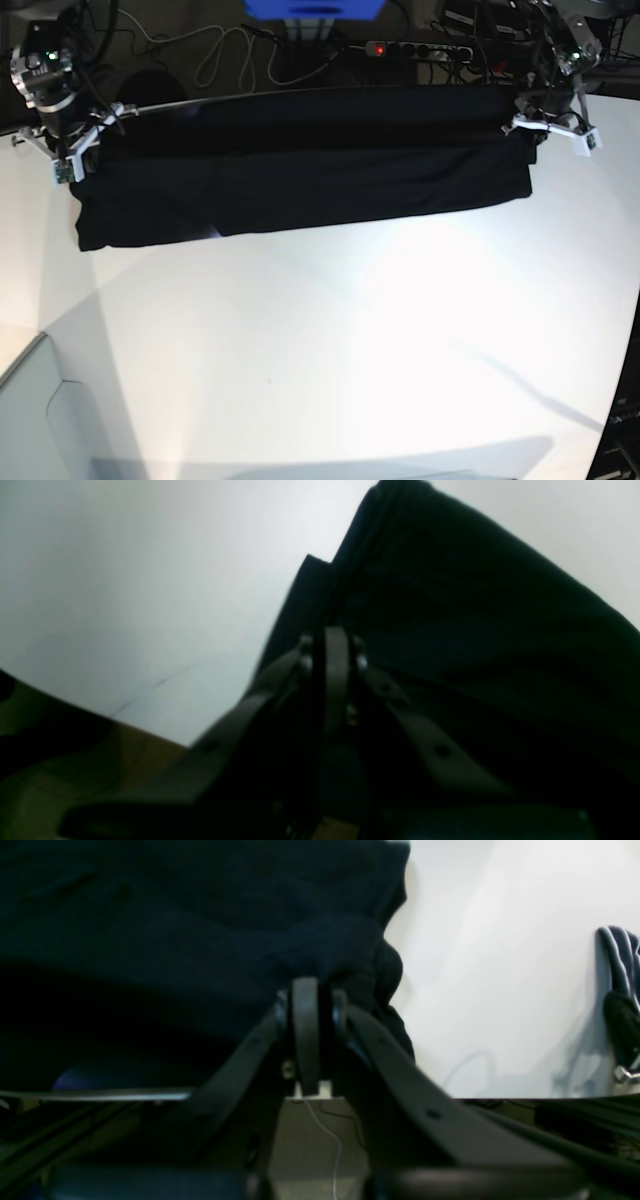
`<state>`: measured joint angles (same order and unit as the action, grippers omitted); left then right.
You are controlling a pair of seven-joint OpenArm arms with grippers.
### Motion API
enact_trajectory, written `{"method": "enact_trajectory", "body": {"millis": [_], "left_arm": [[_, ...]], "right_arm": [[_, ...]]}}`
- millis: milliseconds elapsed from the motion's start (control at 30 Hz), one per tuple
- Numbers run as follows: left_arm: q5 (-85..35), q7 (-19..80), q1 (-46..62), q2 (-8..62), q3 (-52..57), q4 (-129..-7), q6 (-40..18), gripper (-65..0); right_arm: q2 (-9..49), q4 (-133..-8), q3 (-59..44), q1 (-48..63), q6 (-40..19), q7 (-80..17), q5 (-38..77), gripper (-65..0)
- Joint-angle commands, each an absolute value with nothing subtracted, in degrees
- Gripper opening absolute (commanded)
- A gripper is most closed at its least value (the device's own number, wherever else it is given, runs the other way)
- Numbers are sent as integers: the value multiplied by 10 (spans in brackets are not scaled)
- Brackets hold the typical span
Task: Fold the T-shirt properly
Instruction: 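Fold the sleeve corner with the right gripper toward the left gripper, then hold both ends of the black shirt strip with both grippers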
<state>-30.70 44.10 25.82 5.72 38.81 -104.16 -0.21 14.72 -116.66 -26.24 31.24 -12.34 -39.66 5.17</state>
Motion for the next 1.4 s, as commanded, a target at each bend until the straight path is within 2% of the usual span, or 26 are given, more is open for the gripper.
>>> {"method": "enact_trajectory", "body": {"millis": [0, 267, 600, 800, 1367], "left_arm": [[-311, 432, 258, 64, 390, -1044, -1, -650], [-311, 431, 258, 64, 390, -1021, -1, -650], [-311, 431, 259, 64, 390, -1025, -1, -650], [-311, 431, 259, 64, 390, -1027, -1, -650], [-311, 431, 259, 64, 390, -1027, -1, -650]], "right_arm": [[154, -1171, -266, 305, -127, -384, 51, -648], [154, -1103, -266, 266, -127, -384, 51, -647], [154, -1105, -262, 269, -127, -390, 51, -648], [175, -1105, -262, 254, -127, -484, 51, -647], [194, -1105, -202, 225, -127, -531, 51, -645]]}}
